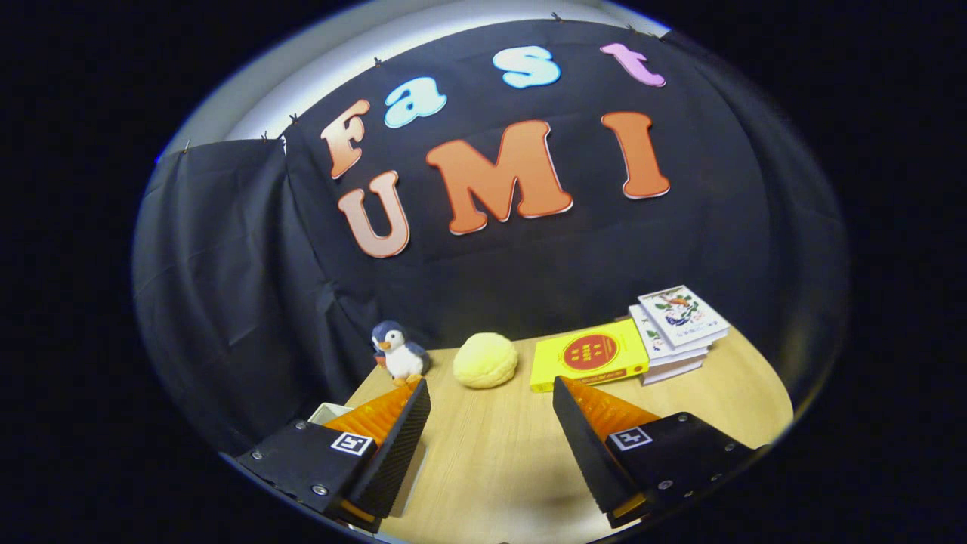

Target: Open the storage box then place both shoes into the box .Put the left shoe in first, then the right shoe, with the right side of both shoes facing outward in a uniform manner.

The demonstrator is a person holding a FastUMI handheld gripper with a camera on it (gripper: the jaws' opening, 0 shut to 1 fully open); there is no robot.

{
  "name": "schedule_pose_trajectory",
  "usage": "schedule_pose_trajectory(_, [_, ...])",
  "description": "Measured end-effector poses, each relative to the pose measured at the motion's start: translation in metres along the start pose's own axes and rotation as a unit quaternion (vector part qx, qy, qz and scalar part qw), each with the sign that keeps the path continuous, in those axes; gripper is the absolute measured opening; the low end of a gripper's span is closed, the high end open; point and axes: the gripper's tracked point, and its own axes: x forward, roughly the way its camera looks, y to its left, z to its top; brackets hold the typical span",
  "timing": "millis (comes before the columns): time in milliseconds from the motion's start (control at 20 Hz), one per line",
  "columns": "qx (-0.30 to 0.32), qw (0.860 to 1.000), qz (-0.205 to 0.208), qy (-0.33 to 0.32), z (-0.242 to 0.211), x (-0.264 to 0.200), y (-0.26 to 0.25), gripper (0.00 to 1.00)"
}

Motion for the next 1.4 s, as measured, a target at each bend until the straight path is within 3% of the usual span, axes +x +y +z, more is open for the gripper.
schedule_pose_trajectory(500, [-0.018,0.995,-0.051,-0.084,0.055,-0.035,-0.074,0.98])
schedule_pose_trajectory(1400, [-0.041,0.993,-0.052,-0.097,0.068,-0.035,-0.054,0.97])
